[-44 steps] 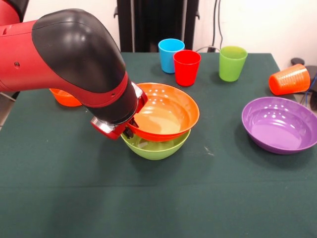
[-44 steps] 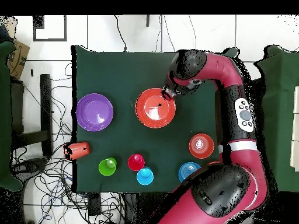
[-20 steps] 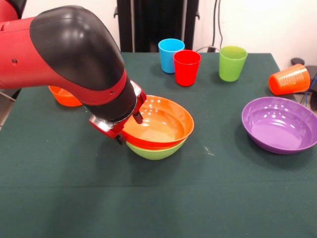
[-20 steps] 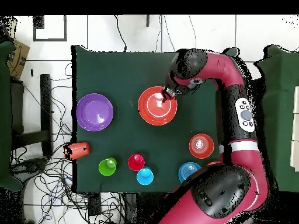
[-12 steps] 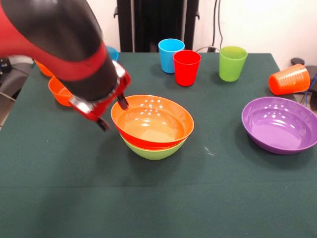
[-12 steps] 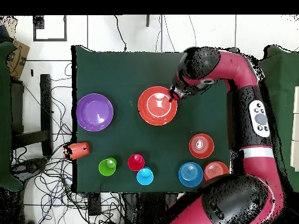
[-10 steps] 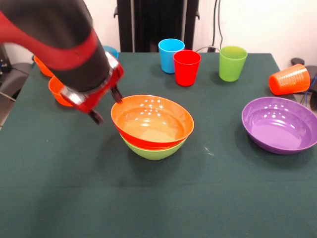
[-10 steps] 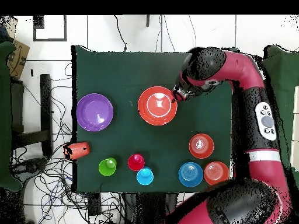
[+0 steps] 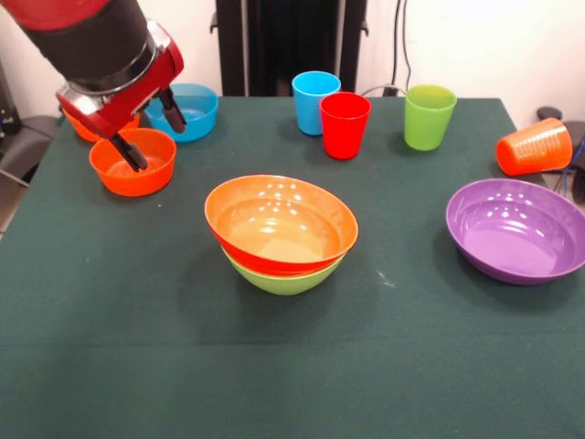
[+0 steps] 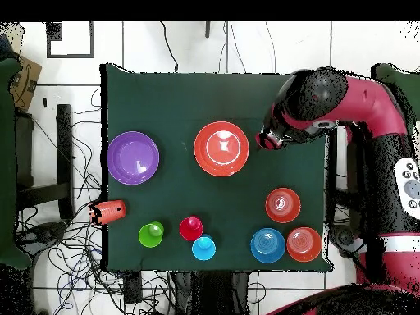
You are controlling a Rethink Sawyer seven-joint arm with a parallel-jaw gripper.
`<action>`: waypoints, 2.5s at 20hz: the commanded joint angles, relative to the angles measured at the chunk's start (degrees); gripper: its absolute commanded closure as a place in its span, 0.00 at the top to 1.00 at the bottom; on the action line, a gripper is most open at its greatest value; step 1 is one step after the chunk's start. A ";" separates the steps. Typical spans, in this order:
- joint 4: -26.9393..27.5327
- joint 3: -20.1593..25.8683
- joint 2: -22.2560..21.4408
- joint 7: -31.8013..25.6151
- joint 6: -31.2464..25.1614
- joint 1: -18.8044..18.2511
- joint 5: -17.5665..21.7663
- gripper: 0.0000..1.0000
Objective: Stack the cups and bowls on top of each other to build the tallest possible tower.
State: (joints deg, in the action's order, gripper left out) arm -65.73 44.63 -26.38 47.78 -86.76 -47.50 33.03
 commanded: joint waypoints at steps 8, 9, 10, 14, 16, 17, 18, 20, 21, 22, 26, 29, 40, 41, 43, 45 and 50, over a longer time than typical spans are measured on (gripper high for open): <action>-9.31 -2.97 -1.25 -0.57 14.48 3.71 4.28 1.00; -9.59 -3.23 -1.30 -0.04 15.42 3.81 4.30 1.00; -9.81 -3.58 -1.43 0.93 16.50 4.11 4.59 1.00; -12.68 -4.22 -2.92 4.81 19.69 4.34 3.29 1.00; -14.25 -4.66 -4.17 6.33 19.77 4.67 2.40 1.00; -15.38 -4.76 -4.84 7.26 20.31 4.76 1.95 1.00; -16.38 -5.12 -5.64 8.18 20.80 5.02 1.71 1.00; -18.06 -5.73 -7.11 10.00 21.62 5.69 1.27 1.00; -18.96 -5.97 -7.86 10.65 22.14 5.85 0.91 1.00; -19.87 -6.21 -8.62 11.31 22.66 6.02 0.56 1.00; -22.62 -6.85 -11.35 13.67 23.61 6.79 -0.94 1.00; -23.45 -7.38 -12.48 15.21 23.73 7.71 -2.38 1.00; -28.89 -9.64 -14.70 19.90 28.71 9.87 -5.59 1.00; -29.19 -9.76 -14.86 19.97 28.82 9.92 -5.91 1.00; -29.29 -9.84 -14.93 20.10 28.68 10.06 -6.40 1.00; -29.58 -9.82 -14.83 19.94 28.92 9.97 -6.60 1.00; -29.61 -9.93 -13.48 19.24 29.60 9.71 -6.90 1.00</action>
State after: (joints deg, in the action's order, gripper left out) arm -91.28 38.77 -41.47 58.82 -60.71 -39.09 26.03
